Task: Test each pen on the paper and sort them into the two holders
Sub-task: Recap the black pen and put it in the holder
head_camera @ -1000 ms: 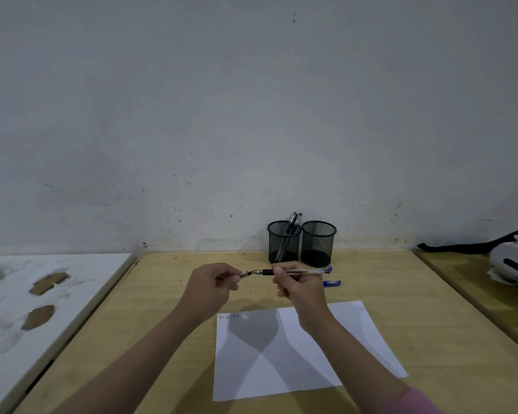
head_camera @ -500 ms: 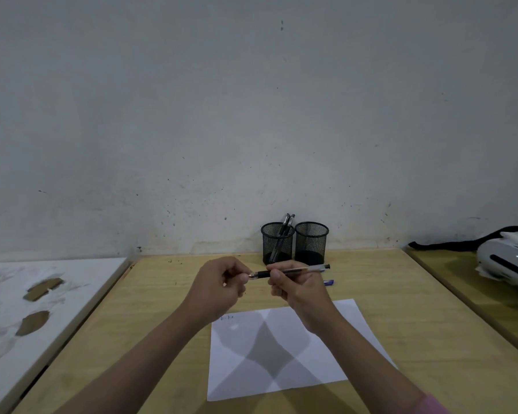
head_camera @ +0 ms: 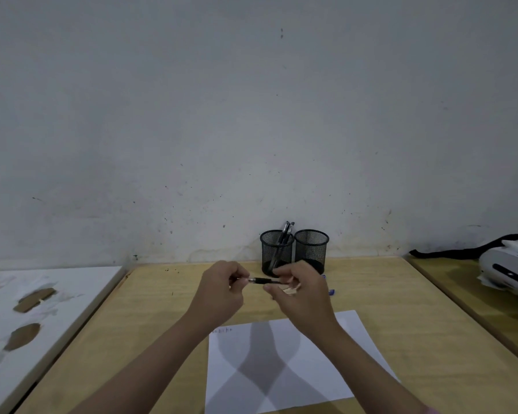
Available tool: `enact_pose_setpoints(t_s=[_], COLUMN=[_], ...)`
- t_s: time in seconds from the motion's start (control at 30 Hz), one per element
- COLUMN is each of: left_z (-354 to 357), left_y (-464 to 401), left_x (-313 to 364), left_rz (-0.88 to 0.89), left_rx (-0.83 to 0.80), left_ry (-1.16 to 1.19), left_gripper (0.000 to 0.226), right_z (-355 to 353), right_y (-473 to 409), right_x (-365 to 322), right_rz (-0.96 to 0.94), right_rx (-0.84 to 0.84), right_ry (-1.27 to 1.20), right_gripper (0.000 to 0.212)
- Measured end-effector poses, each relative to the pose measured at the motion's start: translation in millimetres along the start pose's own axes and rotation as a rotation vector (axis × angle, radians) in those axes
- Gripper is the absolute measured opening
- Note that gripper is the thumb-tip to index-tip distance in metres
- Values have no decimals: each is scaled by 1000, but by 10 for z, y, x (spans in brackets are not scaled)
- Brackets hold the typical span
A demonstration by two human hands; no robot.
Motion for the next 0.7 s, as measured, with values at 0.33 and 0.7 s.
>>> enact_pose_setpoints(t_s=[0.33, 0.7], left_z=[42, 811], left_y=[-452, -1210], left_x=[94, -317], left_rz=[93, -50], left_rx=[128, -3], left_ry=[130, -54], left_gripper=[21, 57], right_z=[34, -319], right_y=[-633, -1683], right_x=[16, 584], right_rz=[-165, -1], right_rx=[-136, 194], right_ry=[141, 18], right_gripper=[38, 43])
Point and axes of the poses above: each hand's wrist, its own y-axis away from the middle knuckle, its own z-axis out of the palm, x = y × z, the point moved 9 cm from there along -y, towards the middle knuckle, and after that the axes turned 4 degrees about -y, right-handed, at the moved point
